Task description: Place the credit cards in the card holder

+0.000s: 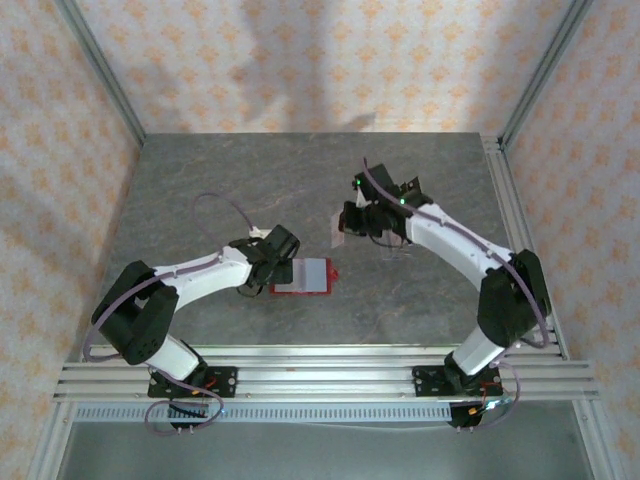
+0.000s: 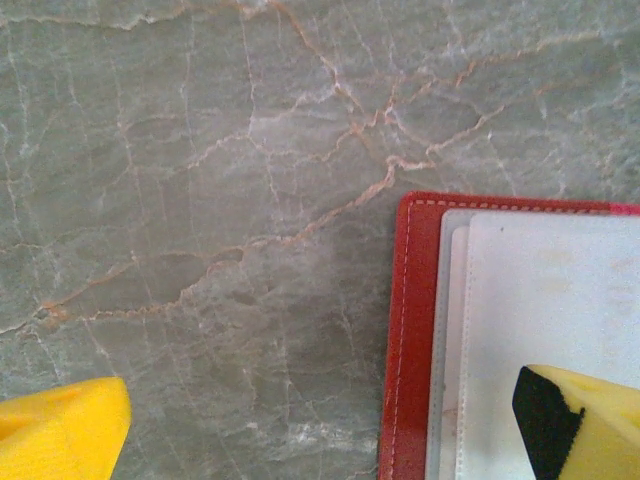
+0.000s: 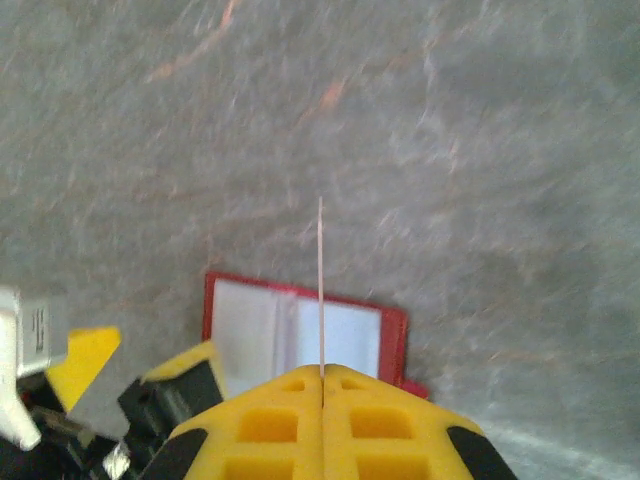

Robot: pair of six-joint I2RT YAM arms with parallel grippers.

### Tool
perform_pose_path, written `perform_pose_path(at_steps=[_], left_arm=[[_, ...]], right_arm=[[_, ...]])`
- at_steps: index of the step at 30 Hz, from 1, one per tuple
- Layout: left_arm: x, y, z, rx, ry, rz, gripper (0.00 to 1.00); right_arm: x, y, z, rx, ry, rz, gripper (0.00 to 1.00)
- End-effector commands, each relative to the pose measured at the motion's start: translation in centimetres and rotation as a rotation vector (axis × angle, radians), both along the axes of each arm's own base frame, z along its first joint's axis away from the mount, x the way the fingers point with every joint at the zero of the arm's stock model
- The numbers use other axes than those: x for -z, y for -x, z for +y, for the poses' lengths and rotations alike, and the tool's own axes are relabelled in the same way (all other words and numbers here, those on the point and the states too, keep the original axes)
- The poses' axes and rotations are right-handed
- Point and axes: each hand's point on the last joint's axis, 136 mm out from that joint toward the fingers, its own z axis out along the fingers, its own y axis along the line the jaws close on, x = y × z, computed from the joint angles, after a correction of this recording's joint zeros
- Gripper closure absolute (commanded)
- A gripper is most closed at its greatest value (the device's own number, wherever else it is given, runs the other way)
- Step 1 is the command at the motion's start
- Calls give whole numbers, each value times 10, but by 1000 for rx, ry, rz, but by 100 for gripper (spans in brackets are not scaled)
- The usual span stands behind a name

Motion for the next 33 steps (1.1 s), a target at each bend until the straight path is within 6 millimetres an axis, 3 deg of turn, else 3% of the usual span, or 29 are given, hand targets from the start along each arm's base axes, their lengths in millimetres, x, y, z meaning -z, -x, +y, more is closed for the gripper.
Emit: perform_pose_path(at_steps=[1, 6, 11, 21, 33], left_arm=[[0, 2, 3, 11, -27, -15, 0], [7, 7, 15, -18, -92, 3, 0], [12, 14, 22, -44, -122, 11, 0], [22, 24, 31, -83, -159, 28, 0], [19, 27, 26, -83, -144, 15, 0]], right_arm=[[-27, 2, 27, 27, -194, -82, 100], [-8, 26, 52, 5, -278, -86, 100], [12, 35, 62, 11, -337, -83, 100], [40, 46, 64, 28, -396, -88, 100], [64, 53, 71, -3, -423, -66, 100]])
